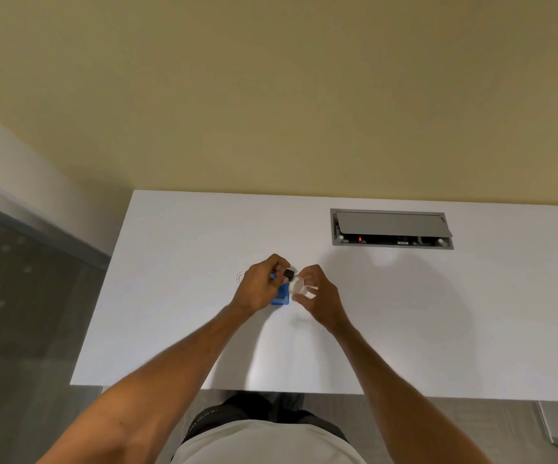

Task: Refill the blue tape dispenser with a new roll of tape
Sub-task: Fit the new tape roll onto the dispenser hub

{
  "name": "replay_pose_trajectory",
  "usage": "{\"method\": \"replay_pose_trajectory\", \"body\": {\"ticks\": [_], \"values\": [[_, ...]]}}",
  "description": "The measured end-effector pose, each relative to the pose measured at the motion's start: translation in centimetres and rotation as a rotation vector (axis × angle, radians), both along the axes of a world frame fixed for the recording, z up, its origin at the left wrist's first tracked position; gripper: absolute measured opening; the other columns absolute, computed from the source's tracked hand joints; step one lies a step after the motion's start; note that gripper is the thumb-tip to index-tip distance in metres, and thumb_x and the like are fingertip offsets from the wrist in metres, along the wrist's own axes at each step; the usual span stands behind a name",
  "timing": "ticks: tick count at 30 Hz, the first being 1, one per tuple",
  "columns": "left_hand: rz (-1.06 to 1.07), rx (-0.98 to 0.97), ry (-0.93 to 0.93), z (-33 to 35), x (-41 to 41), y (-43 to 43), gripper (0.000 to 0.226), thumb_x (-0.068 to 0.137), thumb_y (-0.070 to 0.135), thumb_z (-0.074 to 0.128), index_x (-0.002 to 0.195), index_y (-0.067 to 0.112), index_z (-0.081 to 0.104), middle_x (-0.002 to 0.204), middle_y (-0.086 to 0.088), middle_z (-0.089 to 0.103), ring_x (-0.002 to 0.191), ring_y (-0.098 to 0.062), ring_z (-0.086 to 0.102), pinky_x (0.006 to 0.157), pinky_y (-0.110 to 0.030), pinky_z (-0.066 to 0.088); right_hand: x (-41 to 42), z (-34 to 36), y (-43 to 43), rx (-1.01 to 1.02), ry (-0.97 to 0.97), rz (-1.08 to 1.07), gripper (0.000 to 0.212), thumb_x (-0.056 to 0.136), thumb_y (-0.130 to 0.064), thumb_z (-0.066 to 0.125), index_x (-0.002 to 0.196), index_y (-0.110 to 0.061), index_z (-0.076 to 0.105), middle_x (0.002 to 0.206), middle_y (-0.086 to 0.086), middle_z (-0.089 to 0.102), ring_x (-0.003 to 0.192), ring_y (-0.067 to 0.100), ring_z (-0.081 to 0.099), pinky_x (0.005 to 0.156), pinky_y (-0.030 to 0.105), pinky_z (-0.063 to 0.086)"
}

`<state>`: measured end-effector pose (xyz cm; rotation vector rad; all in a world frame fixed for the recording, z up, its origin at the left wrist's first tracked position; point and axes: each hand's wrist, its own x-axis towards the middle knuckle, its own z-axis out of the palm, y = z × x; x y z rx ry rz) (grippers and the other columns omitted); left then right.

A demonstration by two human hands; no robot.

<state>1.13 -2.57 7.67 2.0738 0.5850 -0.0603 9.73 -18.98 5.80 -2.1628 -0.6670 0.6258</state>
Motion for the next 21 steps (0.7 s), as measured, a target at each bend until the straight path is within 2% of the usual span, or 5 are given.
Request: {"method": "replay_pose_trajectory", "body": {"ticks": [3, 5, 7, 13, 21], "values": [[-0.031, 0.018, -0.009, 0.2, -0.4, 0.0, 0.015, 0.103, 0.008, 0.058, 0.114, 0.012, 0.067, 0.106, -0.003, 0.076, 0.102, -0.024, 0.072, 0.099, -0.047, 0.06, -0.3, 0.3, 0.1, 0.037, 0.003, -0.005, 0.036, 0.087, -0.01, 0.076, 0.119, -0.002, 0.059, 0.115, 0.007, 0.067, 0.099, 0.024, 0.068, 0.09, 0.038, 0.058], [-0.057, 0.035, -0.011, 0.3, -0.7, 0.0, 0.015, 0.102, 0.007, 0.058, 0.113, 0.012, 0.068, 0.107, -0.003, 0.076, 0.102, -0.024, 0.072, 0.098, -0.048, 0.059, -0.5, 0.5, 0.1, 0.047, 0.031, -0.001, 0.045, 0.09, -0.013, 0.075, 0.132, -0.007, 0.059, 0.126, 0.004, 0.068, 0.111, 0.021, 0.067, 0.1, 0.035, 0.055], [-0.066, 0.052, -0.013, 0.4, -0.9, -0.1, 0.017, 0.103, 0.007, 0.057, 0.115, 0.013, 0.068, 0.108, -0.003, 0.075, 0.102, -0.024, 0.071, 0.098, -0.048, 0.059, -0.6, 0.6, 0.2, 0.05, 0.053, 0.0, 0.045, 0.092, -0.015, 0.073, 0.135, -0.011, 0.06, 0.13, 0.003, 0.069, 0.117, 0.02, 0.066, 0.105, 0.033, 0.052], [-0.037, 0.074, 0.008, 0.2, -1.3, -0.7, 0.022, 0.101, 0.007, 0.059, 0.119, 0.014, 0.069, 0.113, -0.002, 0.075, 0.107, -0.023, 0.071, 0.099, -0.046, 0.059, -1.0, 0.7, 0.2, 0.047, 0.048, -0.013, 0.038, 0.087, -0.015, 0.077, 0.123, -0.016, 0.063, 0.12, -0.003, 0.071, 0.108, 0.017, 0.067, 0.095, 0.033, 0.055], [-0.075, 0.159, 0.023, 0.2, -1.5, -1.2, 0.025, 0.101, 0.007, 0.06, 0.123, 0.014, 0.07, 0.119, -0.003, 0.073, 0.112, -0.023, 0.069, 0.1, -0.045, 0.058, -1.1, 0.6, 0.0, 0.066, 0.066, -0.021, 0.044, 0.082, -0.013, 0.082, 0.122, -0.016, 0.063, 0.119, -0.004, 0.072, 0.104, 0.018, 0.068, 0.091, 0.033, 0.057]]}}
